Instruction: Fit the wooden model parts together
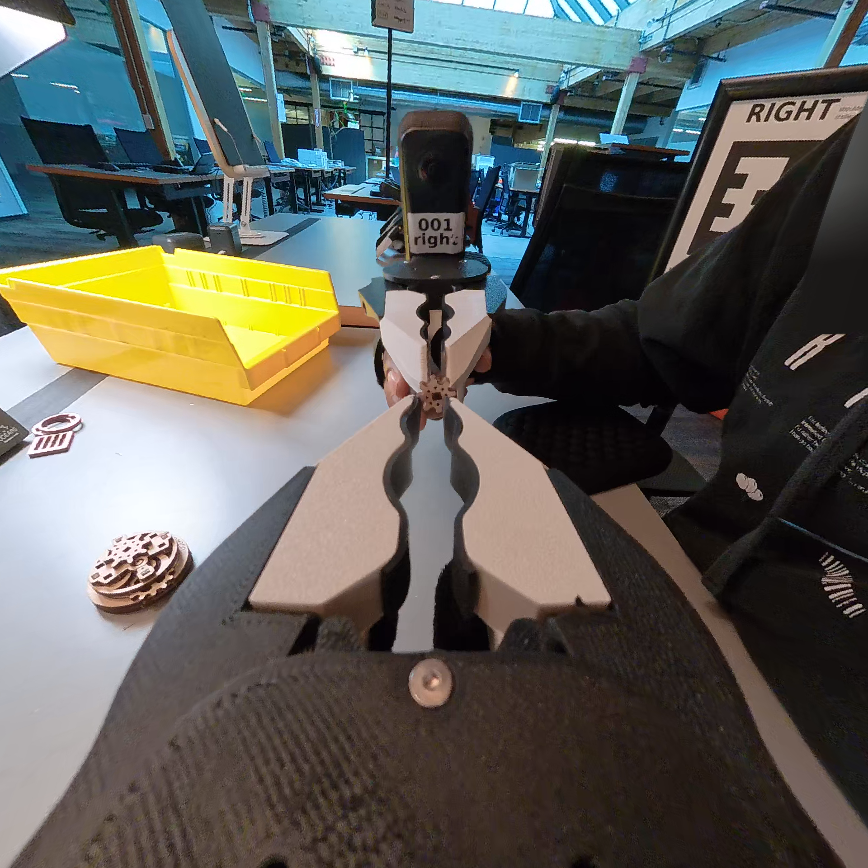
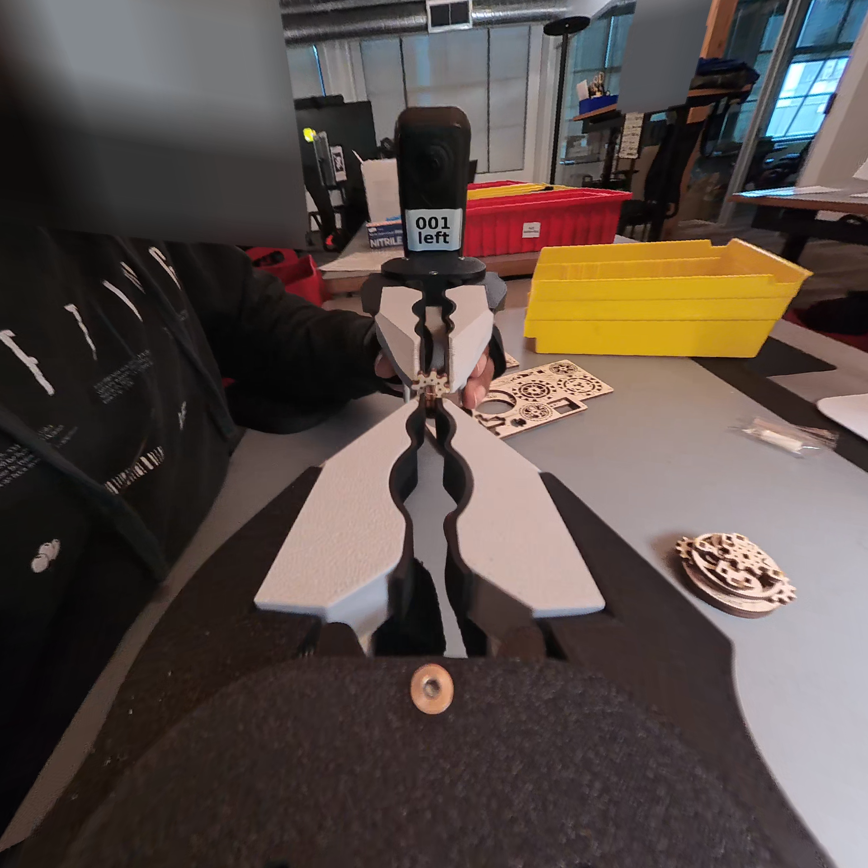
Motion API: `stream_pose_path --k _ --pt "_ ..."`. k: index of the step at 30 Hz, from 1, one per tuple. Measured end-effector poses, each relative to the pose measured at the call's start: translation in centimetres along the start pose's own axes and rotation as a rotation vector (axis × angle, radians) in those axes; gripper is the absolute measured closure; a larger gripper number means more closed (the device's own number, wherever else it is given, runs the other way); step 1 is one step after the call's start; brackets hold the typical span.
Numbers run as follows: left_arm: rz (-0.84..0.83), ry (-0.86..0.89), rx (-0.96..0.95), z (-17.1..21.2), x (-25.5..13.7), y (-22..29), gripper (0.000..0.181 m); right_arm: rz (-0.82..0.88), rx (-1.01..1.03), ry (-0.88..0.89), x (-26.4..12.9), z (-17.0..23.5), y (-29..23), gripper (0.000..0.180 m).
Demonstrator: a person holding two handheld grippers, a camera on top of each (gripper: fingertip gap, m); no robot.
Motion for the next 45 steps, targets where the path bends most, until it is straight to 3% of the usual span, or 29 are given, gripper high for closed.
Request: stream_pose_path --k 16,31,45 --pt "0.049 -0.081 0.003 0.9 0.4 0.6 0.175 0.022 -0.036 -0.118 0.0 1.3 -0.5 0.179" --pt "0.05 -0.079 -0.006 0.8 0.6 0.4 0.175 0.076 -0.062 -0.114 -0.2 1.3 -0.5 0.179" --pt "0.194 -0.033 -0.108 2.2 1.8 3.3 0.178 0.24 -0.081 -0.128 -1.0 3.6 -4.3 0.179"
Point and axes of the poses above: each gripper's, where its closed fingertips meet, x out along the fingers, z out of its underside, y = z × x across the jaws, the point moved 5 cm from there along -x, back along the fingers, and after that the axes turned 9 degrees about x, right-handed, at the moved point
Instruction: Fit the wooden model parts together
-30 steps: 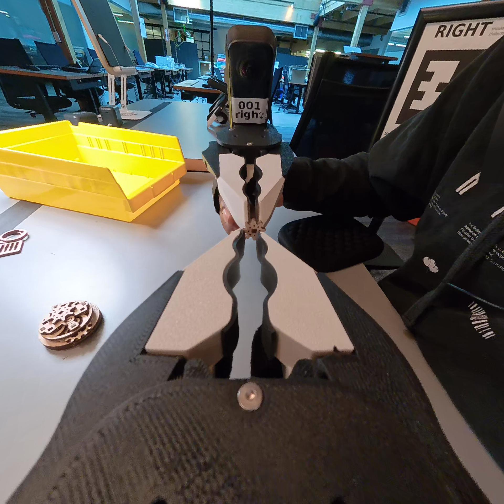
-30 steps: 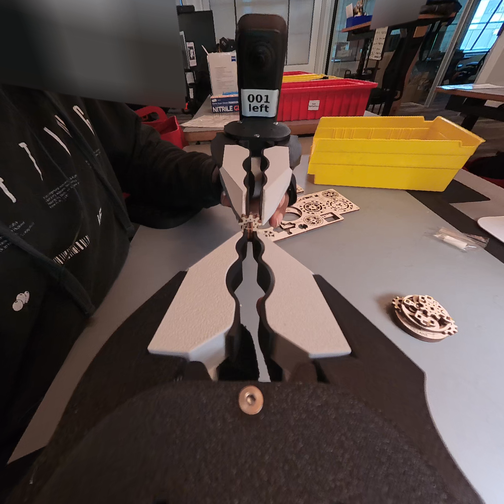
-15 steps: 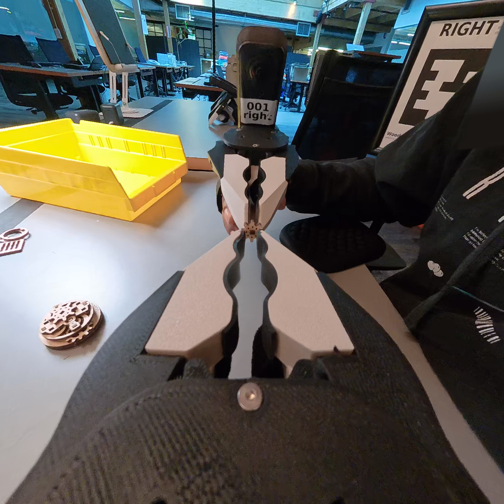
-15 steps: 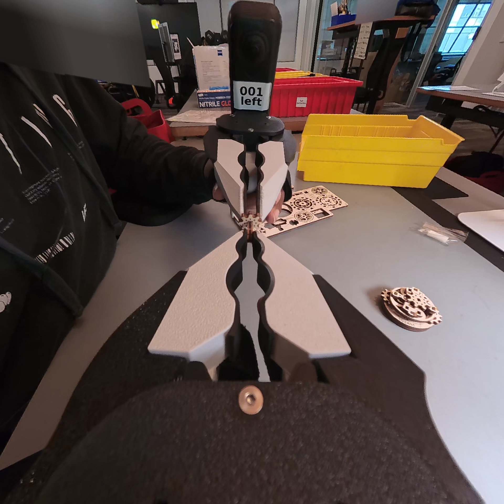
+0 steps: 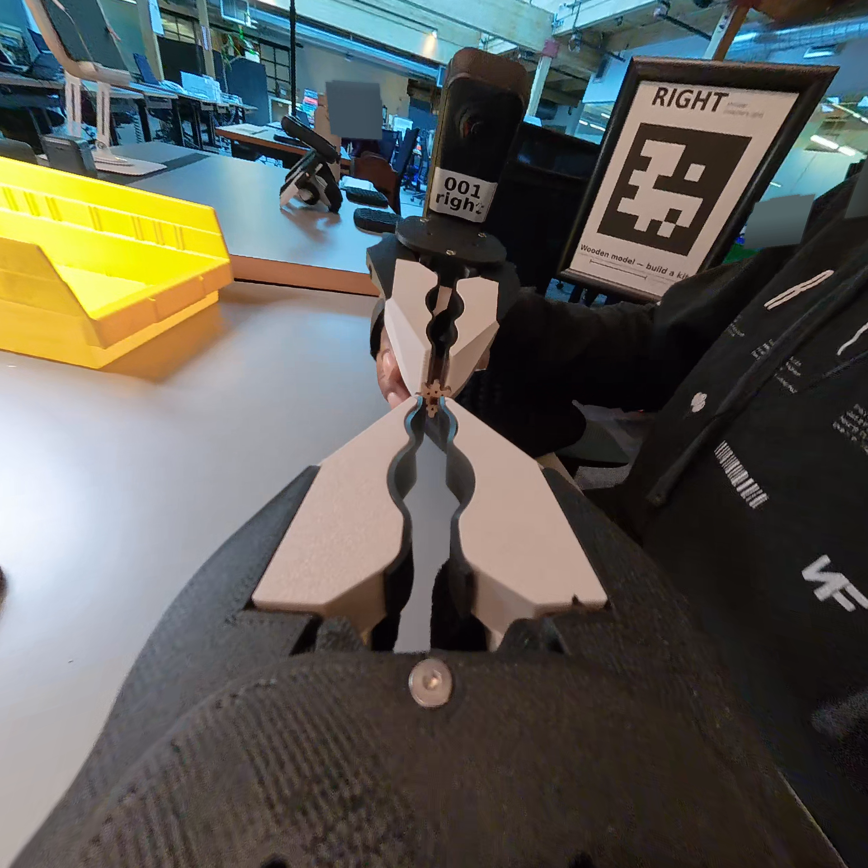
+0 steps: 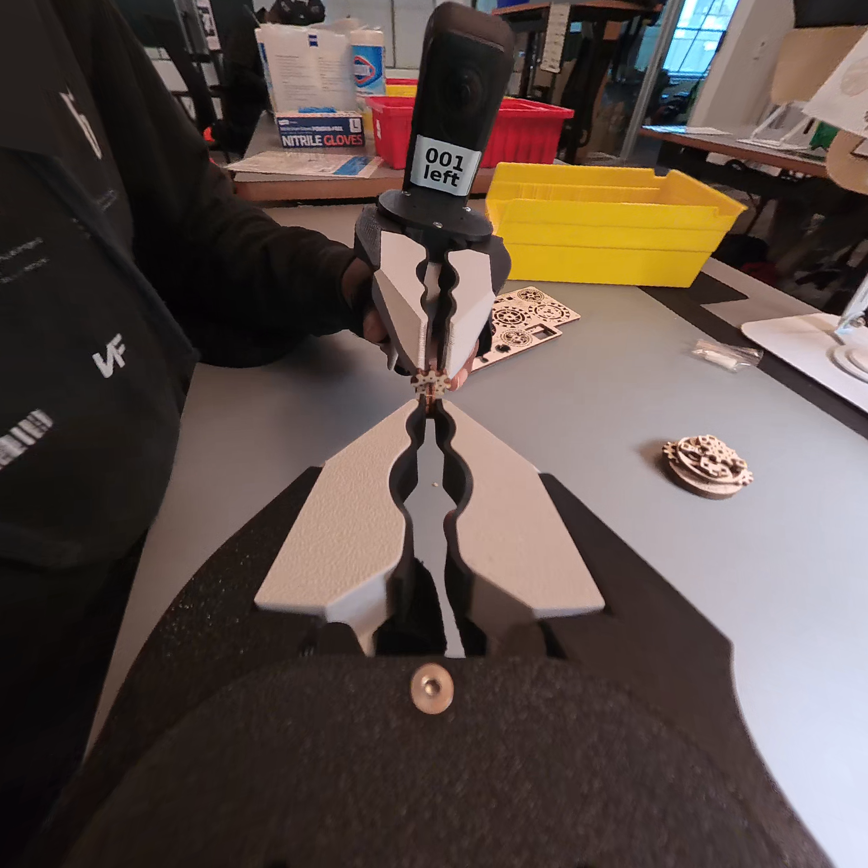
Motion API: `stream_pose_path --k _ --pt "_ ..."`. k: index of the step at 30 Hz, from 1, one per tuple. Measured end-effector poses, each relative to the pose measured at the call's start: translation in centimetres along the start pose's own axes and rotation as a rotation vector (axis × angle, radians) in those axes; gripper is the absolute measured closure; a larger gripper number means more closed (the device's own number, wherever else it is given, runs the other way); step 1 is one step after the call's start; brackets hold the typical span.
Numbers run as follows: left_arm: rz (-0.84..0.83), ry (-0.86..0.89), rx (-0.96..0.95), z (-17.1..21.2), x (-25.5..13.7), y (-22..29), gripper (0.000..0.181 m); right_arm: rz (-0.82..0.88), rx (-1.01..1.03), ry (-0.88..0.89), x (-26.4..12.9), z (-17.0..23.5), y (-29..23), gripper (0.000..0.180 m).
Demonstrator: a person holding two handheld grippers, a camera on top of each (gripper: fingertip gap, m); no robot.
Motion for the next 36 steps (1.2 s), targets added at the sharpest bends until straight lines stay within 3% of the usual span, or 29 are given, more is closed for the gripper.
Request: stream_pose_path --k 19,36 --pt "0.138 0.038 -0.066 0.9 1.1 1.3 0.172 0.137 0.059 -0.019 -0.8 1.2 -2.4 0.179" --pt "0.087 0.036 -0.001 0.2 0.1 1.0 0.179 0.121 0.041 -0.007 0.2 0.3 -1.9 0.179"
Point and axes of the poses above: each gripper's, where its closed fingertips meet, x out along the fingers, z out of its underside, y = z × x across the jaws, the point moved 5 cm from there along -x, back along the fingers, and after that the axes turned 9 degrees about x, right-handed, at the moved point
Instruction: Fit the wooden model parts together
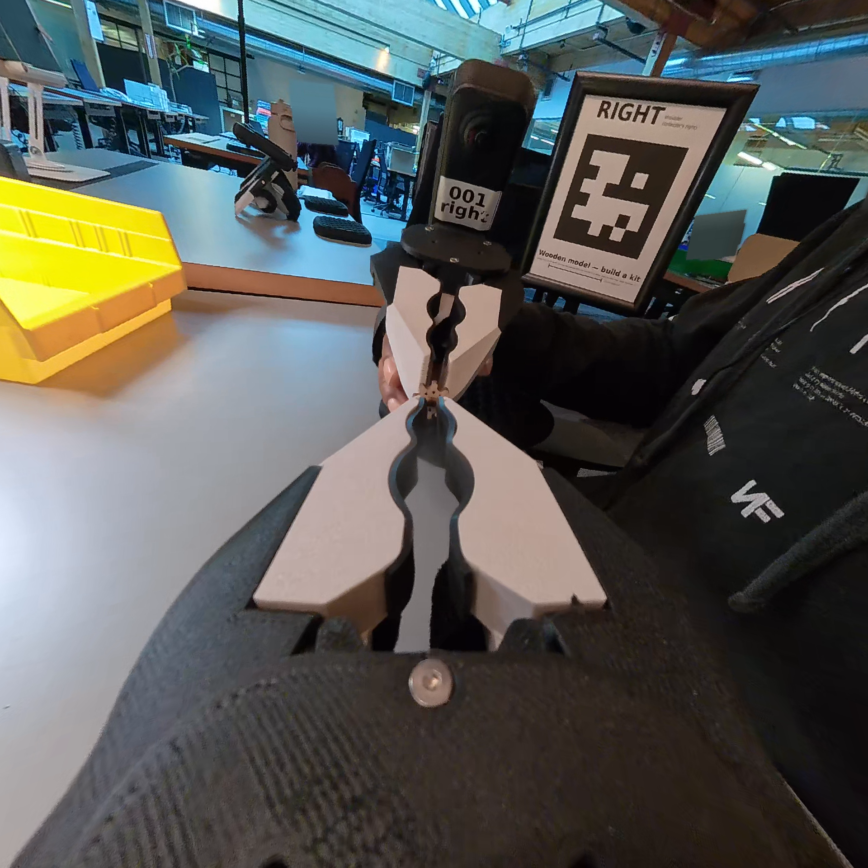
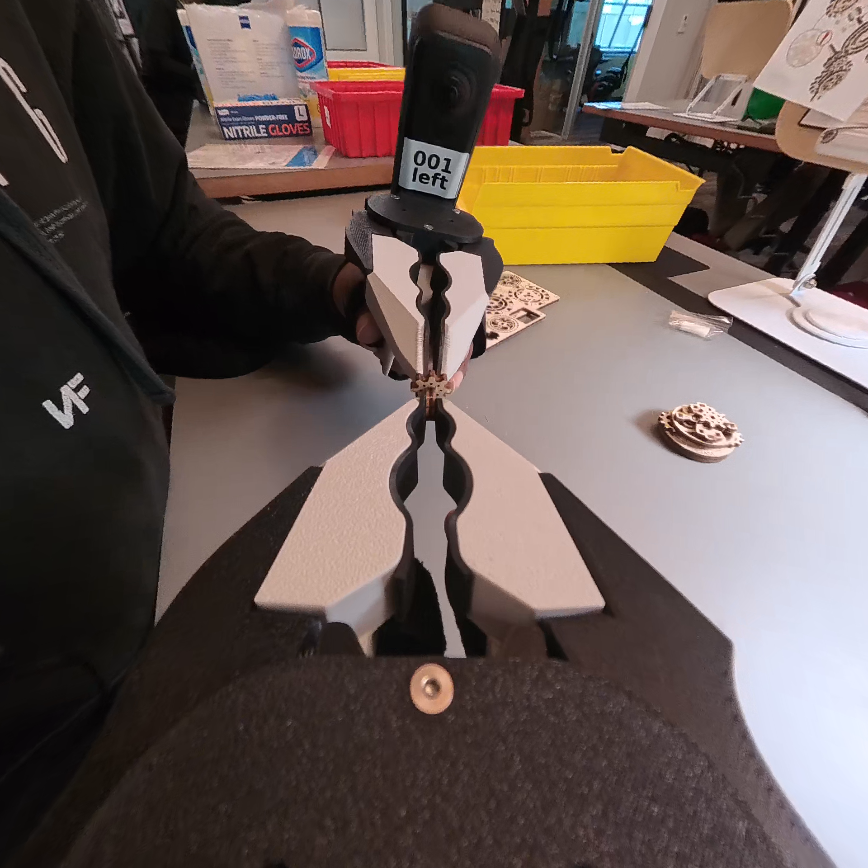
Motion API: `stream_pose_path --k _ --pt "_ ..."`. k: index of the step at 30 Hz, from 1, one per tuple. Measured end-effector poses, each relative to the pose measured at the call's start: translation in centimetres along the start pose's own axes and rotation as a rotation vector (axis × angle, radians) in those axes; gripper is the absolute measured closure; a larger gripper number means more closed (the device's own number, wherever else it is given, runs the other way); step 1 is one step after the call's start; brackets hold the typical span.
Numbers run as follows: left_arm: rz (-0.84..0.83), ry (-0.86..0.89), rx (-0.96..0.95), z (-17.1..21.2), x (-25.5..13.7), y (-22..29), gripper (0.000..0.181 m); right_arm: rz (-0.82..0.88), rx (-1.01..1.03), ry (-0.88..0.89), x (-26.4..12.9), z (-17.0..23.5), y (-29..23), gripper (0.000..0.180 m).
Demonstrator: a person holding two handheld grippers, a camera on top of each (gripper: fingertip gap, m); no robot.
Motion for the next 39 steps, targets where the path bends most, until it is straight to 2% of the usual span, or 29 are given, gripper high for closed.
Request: stream_pose_path --k 3,11,18,25,39 --pt "0.003 0.011 -0.005 -0.4 -0.2 -0.1 0.17 -0.01 0.006 0.024 -0.1 -0.3 0.4 0.179" --pt "-0.069 -0.042 0.043 -0.5 -0.5 -0.5 0.175 -0.077 0.012 0.08 0.3 -0.7 1.3 0.179" --pt "-0.146 -0.036 0.054 -0.5 -0.8 -1.4 0.166 -0.158 0.068 0.149 0.5 -0.5 3.4 0.179" --pt "-0.174 -0.043 0.049 -0.3 -1.6 -2.1 0.171 -0.244 0.06 0.118 1.9 -0.8 4.1 0.179" --pt "-0.177 -0.057 0.009 0.5 -1.7 -2.6 0.176 -0.258 0.012 0.016 2.9 0.0 4.3 0.179"
Point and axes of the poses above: each gripper's, where its closed fingertips meet, x out along the fingers, z out of its underside, y = z × x across the jaws, the point moved 5 cm from there along -x, back along the fingers, and after that the axes turned 9 degrees about x, right-handed, at the moved point
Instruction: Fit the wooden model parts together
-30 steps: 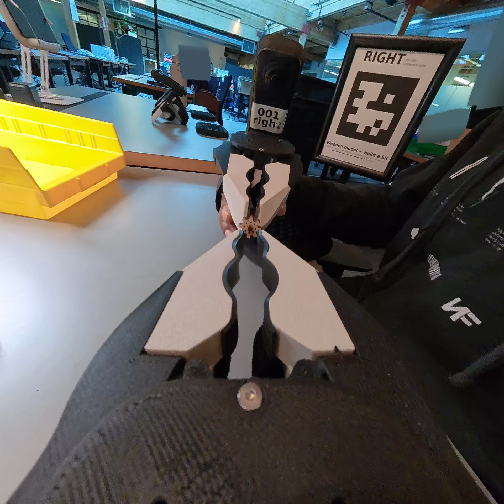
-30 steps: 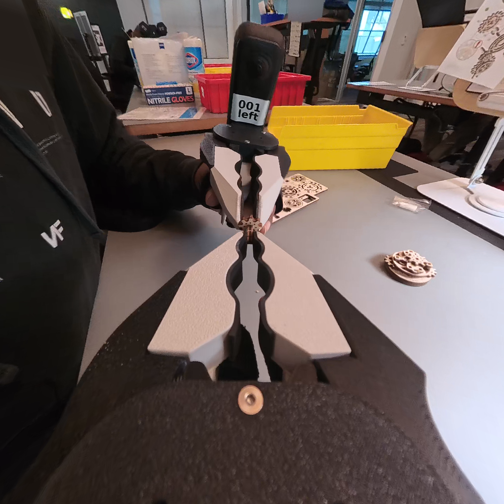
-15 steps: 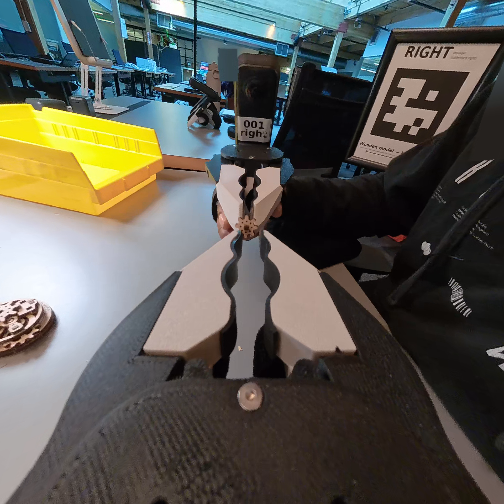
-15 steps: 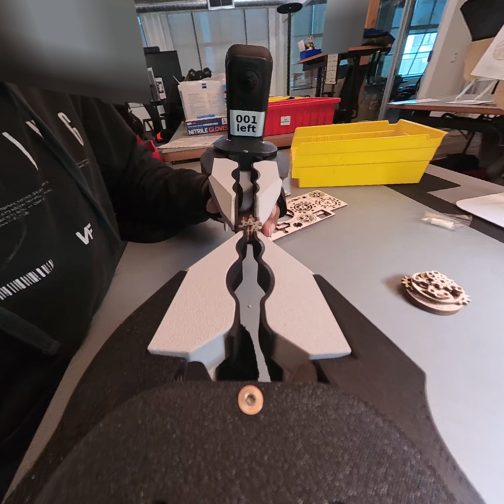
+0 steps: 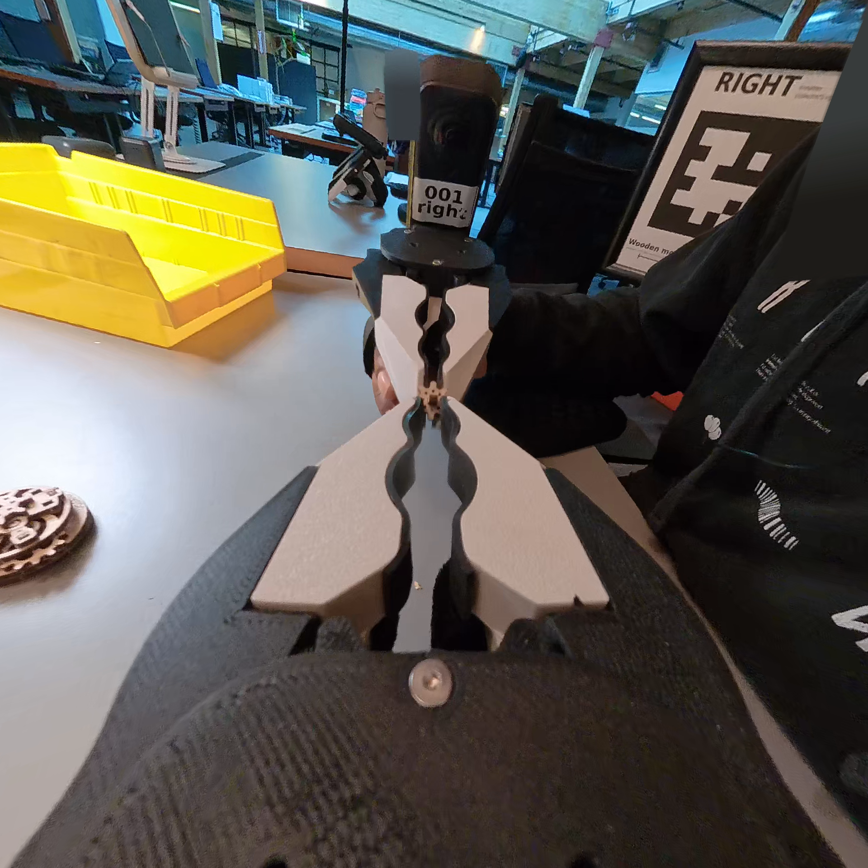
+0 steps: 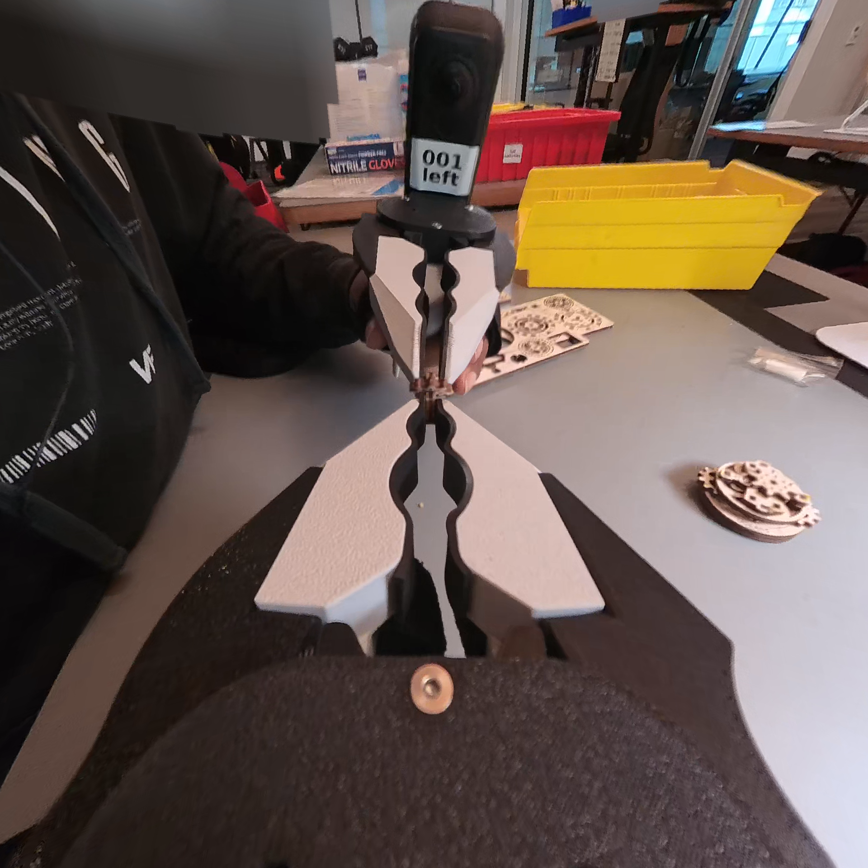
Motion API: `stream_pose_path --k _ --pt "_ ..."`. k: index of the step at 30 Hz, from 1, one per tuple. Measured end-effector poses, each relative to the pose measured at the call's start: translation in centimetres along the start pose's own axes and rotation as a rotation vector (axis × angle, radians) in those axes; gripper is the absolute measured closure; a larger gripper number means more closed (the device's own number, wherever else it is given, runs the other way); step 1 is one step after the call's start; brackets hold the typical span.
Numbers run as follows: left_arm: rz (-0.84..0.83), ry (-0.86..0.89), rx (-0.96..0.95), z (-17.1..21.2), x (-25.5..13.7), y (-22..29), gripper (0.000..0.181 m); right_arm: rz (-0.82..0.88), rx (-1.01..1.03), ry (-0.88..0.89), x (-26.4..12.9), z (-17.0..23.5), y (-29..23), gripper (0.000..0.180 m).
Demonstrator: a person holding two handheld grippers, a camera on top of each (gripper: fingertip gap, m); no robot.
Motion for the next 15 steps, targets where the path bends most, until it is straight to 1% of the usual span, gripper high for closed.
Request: stream_pose_path --k 2,4,6,8,10,13,15 --pt "-0.008 -0.053 0.038 0.6 0.2 0.0 0.176 0.028 -0.023 -0.064 0.4 0.9 0.1 0.179" --pt "-0.003 -0.045 0.036 0.3 0.1 -0.3 0.181 0.034 -0.008 -0.056 0.1 0.7 0.3 0.179" --pt "-0.02 -0.066 0.025 0.7 -0.2 -0.9 0.181 0.043 0.0 -0.035 -0.4 0.0 0.6 0.179" --pt "-0.02 -0.066 0.01 1.1 -0.4 -1.1 0.18 0.078 -0.021 -0.068 -0.7 0.1 0.9 0.179" --pt "-0.014 -0.053 -0.019 1.1 -0.5 -1.3 0.174 0.108 -0.013 -0.113 -0.7 0.8 1.3 0.179" --pt "-0.035 -0.101 -0.043 1.8 -0.4 -1.9 0.163 0.165 -0.017 -0.224 -0.2 2.4 1.9 0.179" --pt "-0.038 -0.139 -0.044 2.5 0.0 -1.9 0.158 0.165 -0.024 -0.264 0.5 2.8 1.9 0.179"
Point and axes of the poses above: each gripper's, where its closed fingertips meet, x out along the fingers, z out of its underside, y = z × x across the jaws, the point moved 5 cm from there along -x, back along the fingers, and after that the axes turned 9 degrees about x, right-handed, at the moved point
